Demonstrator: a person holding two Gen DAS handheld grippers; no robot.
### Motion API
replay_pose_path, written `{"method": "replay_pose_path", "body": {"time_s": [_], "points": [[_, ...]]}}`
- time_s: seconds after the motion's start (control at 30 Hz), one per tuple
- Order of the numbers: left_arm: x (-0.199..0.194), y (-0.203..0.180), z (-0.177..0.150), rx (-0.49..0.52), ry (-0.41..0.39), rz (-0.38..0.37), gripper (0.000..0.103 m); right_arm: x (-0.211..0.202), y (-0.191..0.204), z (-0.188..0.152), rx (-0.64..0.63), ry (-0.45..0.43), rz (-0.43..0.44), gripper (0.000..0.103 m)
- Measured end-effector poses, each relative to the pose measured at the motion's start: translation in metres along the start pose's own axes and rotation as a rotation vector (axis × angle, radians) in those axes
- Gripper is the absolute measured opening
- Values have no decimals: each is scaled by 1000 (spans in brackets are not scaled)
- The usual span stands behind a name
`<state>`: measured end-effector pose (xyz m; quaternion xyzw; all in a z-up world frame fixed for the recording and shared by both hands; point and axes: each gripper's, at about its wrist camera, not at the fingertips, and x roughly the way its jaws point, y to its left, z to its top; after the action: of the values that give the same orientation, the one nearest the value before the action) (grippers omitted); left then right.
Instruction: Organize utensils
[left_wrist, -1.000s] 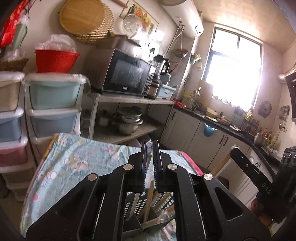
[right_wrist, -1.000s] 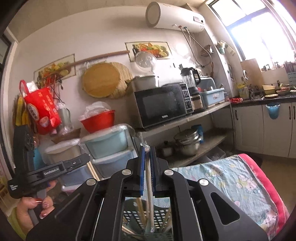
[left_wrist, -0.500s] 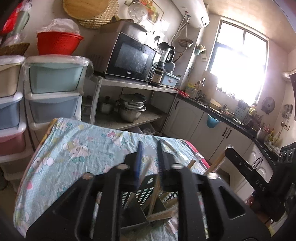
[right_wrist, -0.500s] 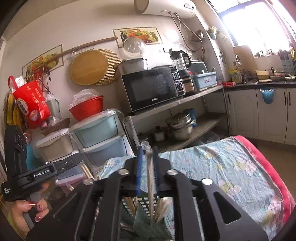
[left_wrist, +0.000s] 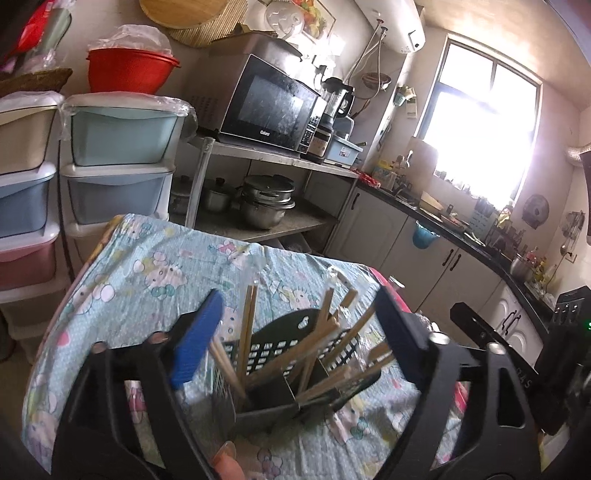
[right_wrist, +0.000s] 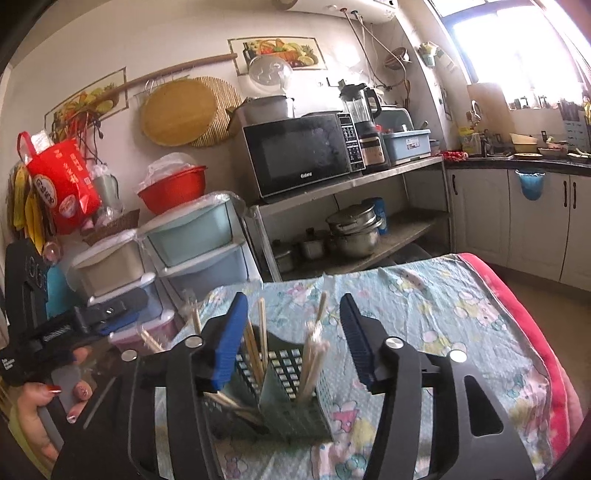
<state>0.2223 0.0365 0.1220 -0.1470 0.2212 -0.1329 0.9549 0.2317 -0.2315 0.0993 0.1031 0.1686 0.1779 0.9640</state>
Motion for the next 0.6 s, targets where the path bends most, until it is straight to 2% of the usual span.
{"method": "replay_pose_path", "body": {"time_s": [0.13,0.4,0.6], "points": [[-11,0,-11,3,1,12,92,-11,2,-6,-14,13,-8,59],[-30,0,-33,0,11,37,92,-30,7,-19,-31,51,3,73],[-38,4,-53,-4,45,47,92,-46,12,-36,-42,83,10,79]]}}
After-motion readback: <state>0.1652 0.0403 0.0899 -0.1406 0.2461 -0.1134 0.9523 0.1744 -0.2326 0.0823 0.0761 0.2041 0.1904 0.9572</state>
